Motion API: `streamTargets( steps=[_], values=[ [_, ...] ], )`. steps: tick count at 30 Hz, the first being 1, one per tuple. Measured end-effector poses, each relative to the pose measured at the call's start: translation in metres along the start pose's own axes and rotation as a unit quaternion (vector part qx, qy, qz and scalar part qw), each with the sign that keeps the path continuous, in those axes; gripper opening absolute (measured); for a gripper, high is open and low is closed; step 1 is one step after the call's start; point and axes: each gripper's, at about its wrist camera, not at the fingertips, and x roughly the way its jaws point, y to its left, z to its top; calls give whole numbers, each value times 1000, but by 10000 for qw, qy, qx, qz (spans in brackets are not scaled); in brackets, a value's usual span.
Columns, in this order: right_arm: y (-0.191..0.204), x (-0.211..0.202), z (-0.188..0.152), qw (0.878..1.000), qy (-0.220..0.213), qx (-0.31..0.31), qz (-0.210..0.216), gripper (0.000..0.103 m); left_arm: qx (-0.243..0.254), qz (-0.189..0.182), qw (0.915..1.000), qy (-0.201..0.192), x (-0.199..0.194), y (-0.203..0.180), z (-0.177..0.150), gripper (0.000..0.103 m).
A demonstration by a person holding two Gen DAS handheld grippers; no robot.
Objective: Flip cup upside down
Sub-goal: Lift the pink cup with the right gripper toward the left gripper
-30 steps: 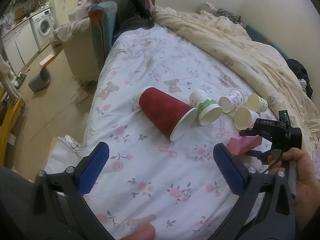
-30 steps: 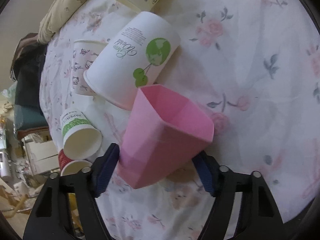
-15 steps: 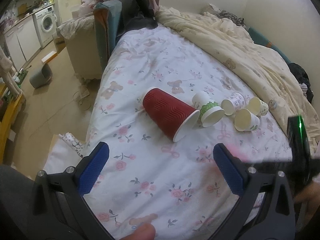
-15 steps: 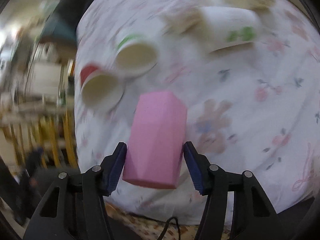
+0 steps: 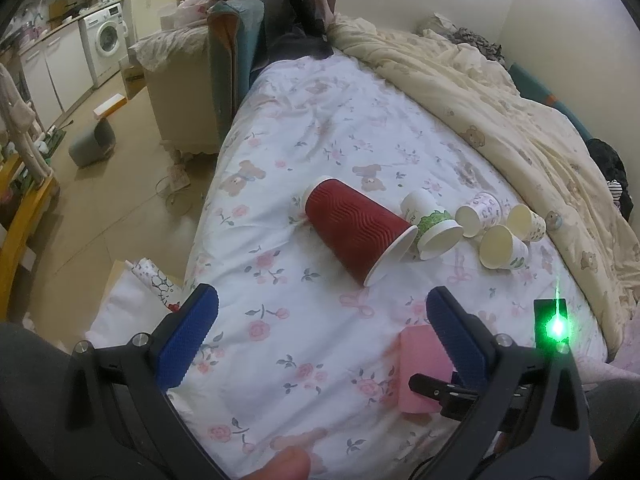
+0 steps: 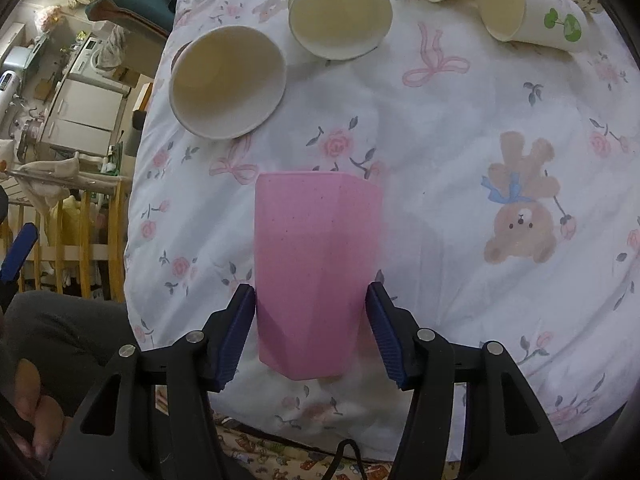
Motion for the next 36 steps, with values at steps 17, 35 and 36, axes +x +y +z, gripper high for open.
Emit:
streamTargets(
  steps=[17, 35, 36],
  values=[
    [17, -91, -8, 9900, -1069, -844, -363, 80, 353, 95, 9985, 406, 16, -18, -12, 103],
    [-19, -133, -9, 9702, -2281, -515, -641, 80, 929, 396, 9909, 894, 46, -47, -38, 103],
    [-19, -133, -9, 9704, -2276, -506, -630, 80, 954, 368, 9900, 976, 48, -50, -40, 103]
  ],
)
